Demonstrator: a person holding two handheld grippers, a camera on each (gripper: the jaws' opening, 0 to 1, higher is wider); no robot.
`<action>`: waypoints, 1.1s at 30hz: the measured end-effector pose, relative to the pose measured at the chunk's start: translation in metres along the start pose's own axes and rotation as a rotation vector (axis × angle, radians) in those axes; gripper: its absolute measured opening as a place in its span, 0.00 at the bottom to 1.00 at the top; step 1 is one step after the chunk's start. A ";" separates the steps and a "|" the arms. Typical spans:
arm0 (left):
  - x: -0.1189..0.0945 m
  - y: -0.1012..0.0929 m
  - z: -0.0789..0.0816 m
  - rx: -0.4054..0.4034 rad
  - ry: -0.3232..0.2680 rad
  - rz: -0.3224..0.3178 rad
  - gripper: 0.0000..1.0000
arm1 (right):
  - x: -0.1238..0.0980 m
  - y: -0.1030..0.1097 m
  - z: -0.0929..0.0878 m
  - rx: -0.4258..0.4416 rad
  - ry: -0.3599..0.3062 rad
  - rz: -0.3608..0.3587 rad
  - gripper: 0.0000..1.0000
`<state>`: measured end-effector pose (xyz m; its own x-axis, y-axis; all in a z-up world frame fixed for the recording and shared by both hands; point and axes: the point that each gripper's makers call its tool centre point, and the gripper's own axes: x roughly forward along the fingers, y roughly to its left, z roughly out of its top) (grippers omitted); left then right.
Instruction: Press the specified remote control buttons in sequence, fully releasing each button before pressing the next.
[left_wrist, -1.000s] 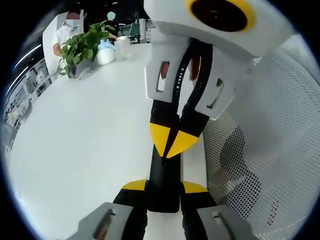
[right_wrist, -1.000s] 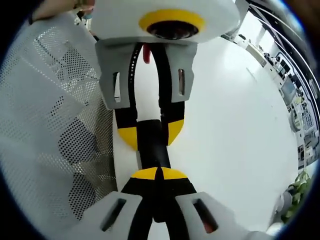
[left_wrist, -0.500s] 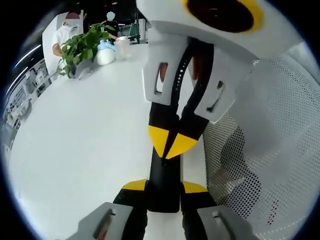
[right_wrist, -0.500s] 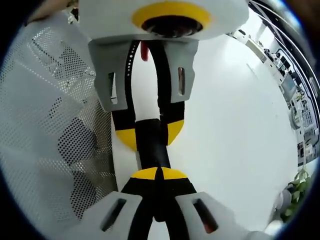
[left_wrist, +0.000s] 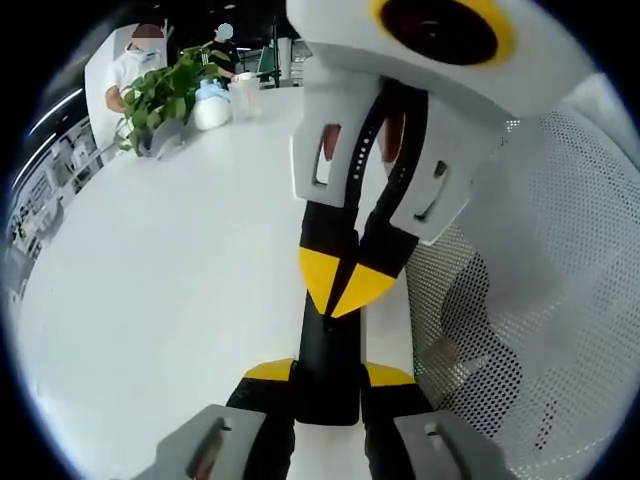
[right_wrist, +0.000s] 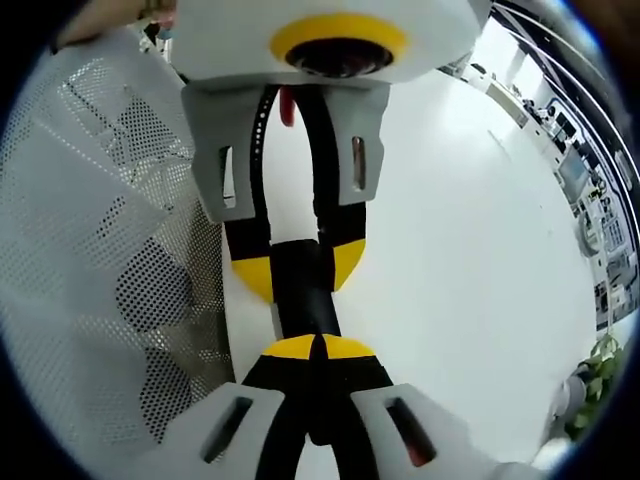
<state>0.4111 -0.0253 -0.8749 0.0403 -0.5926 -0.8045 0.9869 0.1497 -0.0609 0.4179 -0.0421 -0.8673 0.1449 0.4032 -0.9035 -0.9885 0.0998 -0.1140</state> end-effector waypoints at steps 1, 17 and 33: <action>0.000 0.000 0.000 0.000 0.000 0.000 0.24 | 0.000 0.000 0.000 0.001 -0.001 -0.001 0.00; 0.000 0.000 0.000 0.003 0.002 -0.001 0.24 | 0.001 0.000 0.004 0.008 -0.018 0.005 0.00; 0.000 0.000 0.000 0.006 0.005 -0.004 0.24 | 0.002 -0.001 0.004 0.014 0.002 0.014 0.00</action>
<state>0.4114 -0.0251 -0.8750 0.0355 -0.5892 -0.8072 0.9879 0.1427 -0.0608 0.4191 -0.0378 -0.8675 0.1313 0.4033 -0.9056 -0.9896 0.1067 -0.0959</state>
